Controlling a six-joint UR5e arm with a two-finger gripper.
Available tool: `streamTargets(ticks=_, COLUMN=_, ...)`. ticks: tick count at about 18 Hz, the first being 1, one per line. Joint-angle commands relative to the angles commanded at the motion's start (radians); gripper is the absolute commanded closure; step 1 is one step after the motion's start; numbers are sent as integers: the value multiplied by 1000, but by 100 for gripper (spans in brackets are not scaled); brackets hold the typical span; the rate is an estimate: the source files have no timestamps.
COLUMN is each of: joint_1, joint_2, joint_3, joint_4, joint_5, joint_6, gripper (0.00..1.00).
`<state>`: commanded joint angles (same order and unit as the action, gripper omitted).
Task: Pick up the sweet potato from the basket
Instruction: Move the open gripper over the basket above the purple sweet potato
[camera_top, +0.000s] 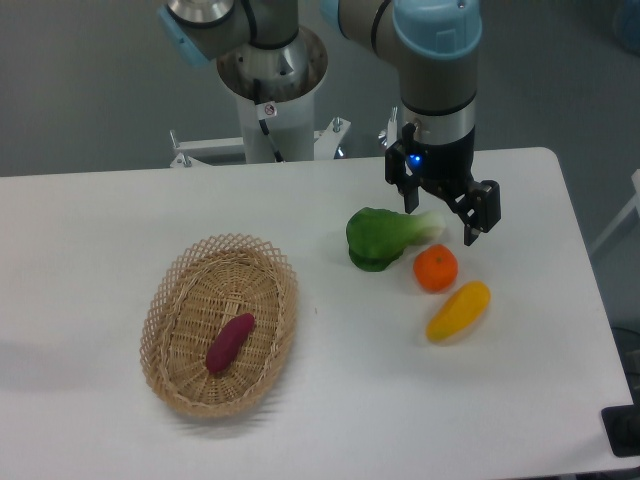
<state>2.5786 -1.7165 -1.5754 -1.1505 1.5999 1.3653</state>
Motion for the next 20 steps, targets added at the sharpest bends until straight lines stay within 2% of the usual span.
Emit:
streamTargets(ticks=7, joint_1=-21, joint_2=21, joint_3=-3, joint_4=-9, joint_5=-18, joint_6=-46, gripper=0)
streamTargets(ticks=10, joint_1=-69, joint_2=20, joint_3=-41, joint_4=14, joint_5=-87, joint_6=-248, gripper=0)
streamTargets(ticks=13, joint_1=-155, joint_2=5, joint_3=-46, joint_4=67, joint_5=-94, joint_6=-493, gripper=0)
streamTargets(ticks=17, joint_1=-256, joint_2=-31, joint_3=-51, joint_4=71, joint_5=-98, joint_6=-665, gripper=0)
streamTargets(ticks=20, joint_1=-317, joint_2=-66, joint_3=-89, joint_4=81, joint_5=-106, joint_6=-730, gripper=0)
